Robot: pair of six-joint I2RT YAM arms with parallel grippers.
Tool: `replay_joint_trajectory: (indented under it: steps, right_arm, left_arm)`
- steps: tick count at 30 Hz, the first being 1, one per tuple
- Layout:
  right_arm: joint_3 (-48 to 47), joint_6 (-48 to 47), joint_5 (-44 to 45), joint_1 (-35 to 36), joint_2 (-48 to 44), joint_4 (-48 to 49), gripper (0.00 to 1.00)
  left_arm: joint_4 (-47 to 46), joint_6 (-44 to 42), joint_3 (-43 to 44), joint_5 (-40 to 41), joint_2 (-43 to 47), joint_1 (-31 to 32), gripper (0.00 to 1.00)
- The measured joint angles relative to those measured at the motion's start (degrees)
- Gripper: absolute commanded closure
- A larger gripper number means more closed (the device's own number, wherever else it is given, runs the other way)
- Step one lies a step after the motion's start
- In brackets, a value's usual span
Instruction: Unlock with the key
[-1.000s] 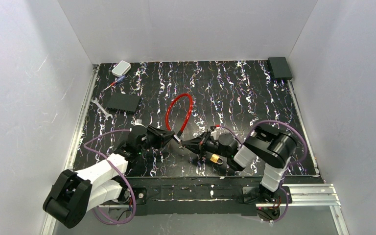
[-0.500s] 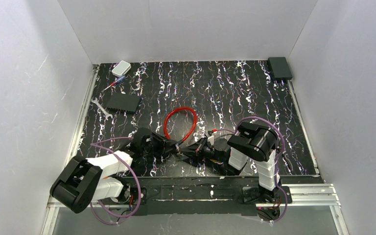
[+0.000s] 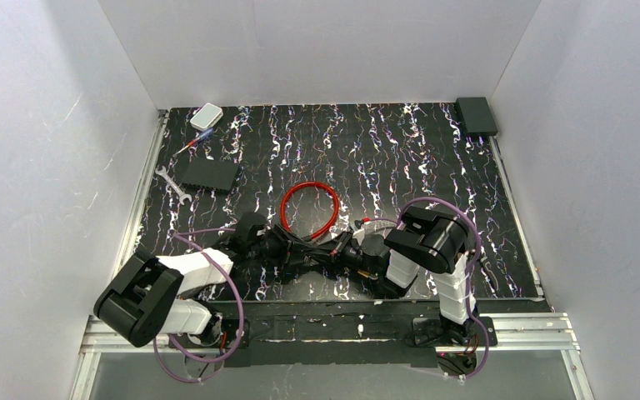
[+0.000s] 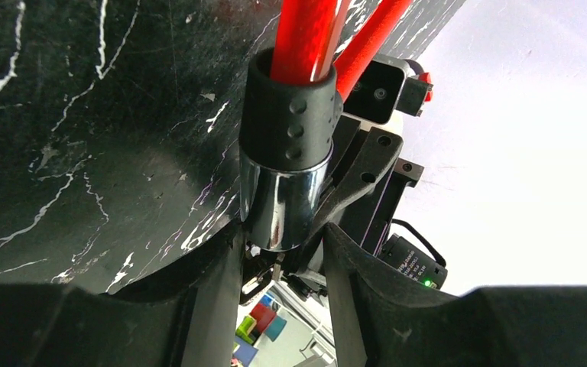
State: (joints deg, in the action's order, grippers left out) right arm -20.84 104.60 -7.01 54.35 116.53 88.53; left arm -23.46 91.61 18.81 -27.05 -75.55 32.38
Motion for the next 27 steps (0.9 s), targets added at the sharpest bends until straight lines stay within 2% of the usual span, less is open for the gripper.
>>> replay_joint_trajectory:
  steps: [2, 4, 6, 9, 11, 15, 21, 27]
  right_arm:
    - [0.1, 0.0, 0.0, 0.0, 0.0, 0.0, 0.99]
    - [0.3, 0.0, 0.0, 0.0, 0.0, 0.0, 0.99]
    - [0.3, 0.0, 0.1, 0.0, 0.0, 0.0, 0.99]
    - [0.3, 0.0, 0.1, 0.0, 0.0, 0.0, 0.99]
    - [0.3, 0.0, 0.1, 0.0, 0.0, 0.0, 0.99]
    - [0.3, 0.0, 0.1, 0.0, 0.0, 0.0, 0.99]
    - [0.4, 0.0, 0.0, 0.0, 0.0, 0.0, 0.99]
    - [0.5, -0.3, 0.2, 0.0, 0.0, 0.0, 0.99]
  left_arm:
    - [1.4, -0.6, 0.7, -0.2, 0.0, 0.0, 0.55]
    - [5.2, -2.4, 2.4, -0.4, 0.3, 0.0, 0.44]
    - [12.5, -5.6, 5.9, 0.1, 1.1, 0.0, 0.33]
    - [25.7, -11.9, 13.6, 3.1, 3.2, 0.0, 0.24]
    - [31.5, -15.3, 17.3, 5.2, 5.3, -0.4, 0.23]
    - [37.4, -19.0, 18.9, 7.3, 8.0, -2.2, 0.23]
    - [43.7, -21.0, 18.9, 8.9, 2.7, -3.1, 0.29]
    - [43.4, -20.9, 20.1, 8.7, -2.0, -3.3, 0.32]
